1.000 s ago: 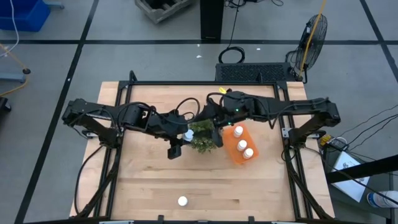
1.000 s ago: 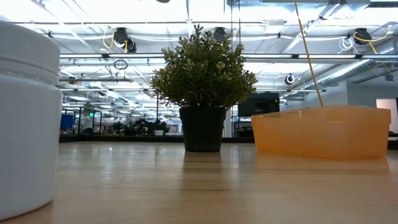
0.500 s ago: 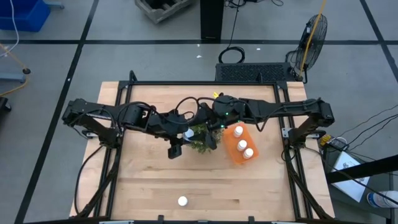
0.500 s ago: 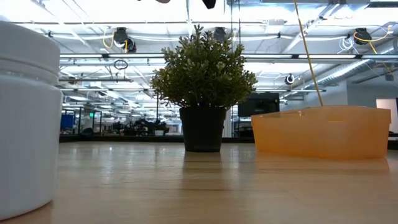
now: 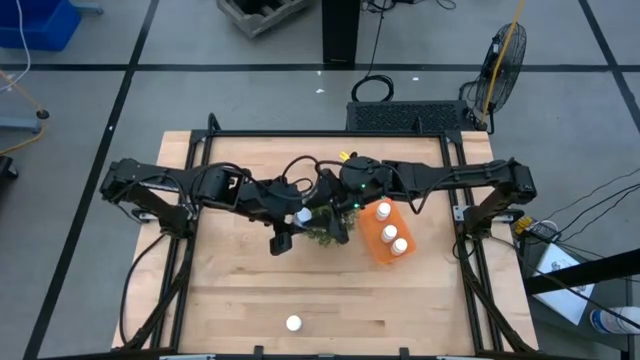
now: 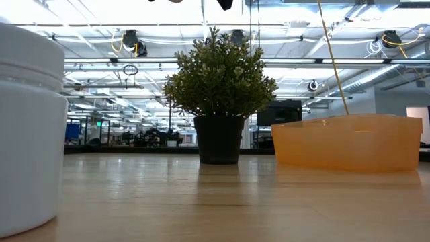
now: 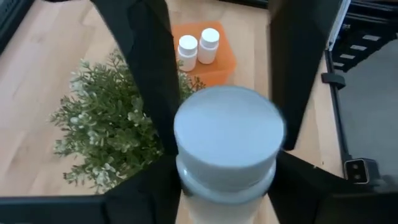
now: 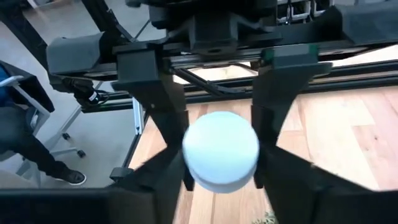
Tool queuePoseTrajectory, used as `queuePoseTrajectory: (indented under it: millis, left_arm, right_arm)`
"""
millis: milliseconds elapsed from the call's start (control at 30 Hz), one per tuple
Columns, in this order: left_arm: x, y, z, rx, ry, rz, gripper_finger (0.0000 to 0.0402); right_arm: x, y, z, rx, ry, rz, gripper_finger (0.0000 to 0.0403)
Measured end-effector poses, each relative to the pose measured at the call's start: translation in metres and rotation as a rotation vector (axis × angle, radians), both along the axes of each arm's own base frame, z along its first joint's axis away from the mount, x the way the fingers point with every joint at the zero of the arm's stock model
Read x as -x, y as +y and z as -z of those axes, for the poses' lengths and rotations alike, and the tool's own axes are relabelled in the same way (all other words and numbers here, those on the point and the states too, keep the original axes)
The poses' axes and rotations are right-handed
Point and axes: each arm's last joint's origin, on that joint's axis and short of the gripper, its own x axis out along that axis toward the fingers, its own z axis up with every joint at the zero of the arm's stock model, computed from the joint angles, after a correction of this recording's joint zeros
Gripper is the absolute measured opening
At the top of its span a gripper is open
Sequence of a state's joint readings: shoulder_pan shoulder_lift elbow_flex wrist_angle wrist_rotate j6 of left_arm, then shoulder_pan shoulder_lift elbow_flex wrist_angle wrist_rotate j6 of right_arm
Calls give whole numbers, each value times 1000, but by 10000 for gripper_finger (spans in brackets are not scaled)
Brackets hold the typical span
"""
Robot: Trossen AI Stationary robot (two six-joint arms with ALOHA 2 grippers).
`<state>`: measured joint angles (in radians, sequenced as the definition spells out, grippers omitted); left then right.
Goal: Pick and place pill bottles into a basket
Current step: Put the white medicine bottle into the orange bin
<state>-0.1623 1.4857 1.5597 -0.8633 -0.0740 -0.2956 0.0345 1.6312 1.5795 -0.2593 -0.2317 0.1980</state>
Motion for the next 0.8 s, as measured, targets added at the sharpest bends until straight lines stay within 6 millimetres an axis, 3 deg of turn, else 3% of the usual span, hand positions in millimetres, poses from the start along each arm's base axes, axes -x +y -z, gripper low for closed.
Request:
queuePoseTrajectory:
  millis: [100, 267, 533, 800]
  left_arm:
    - [2, 1, -2, -21, -7, 18, 239]
    - [8, 9, -8, -31, -25, -9, 278]
    - [20, 24, -19, -46, -56, -74, 306]
    - [25, 31, -26, -59, -98, -93, 296]
  right_arm:
    - [6, 0, -4, -3, 11, 4, 134]
    - [30, -3, -17, 63, 57, 56, 134]
    - [98, 1, -33, 170, 207, 213, 134]
    - [140, 10, 16, 160, 282, 345, 134]
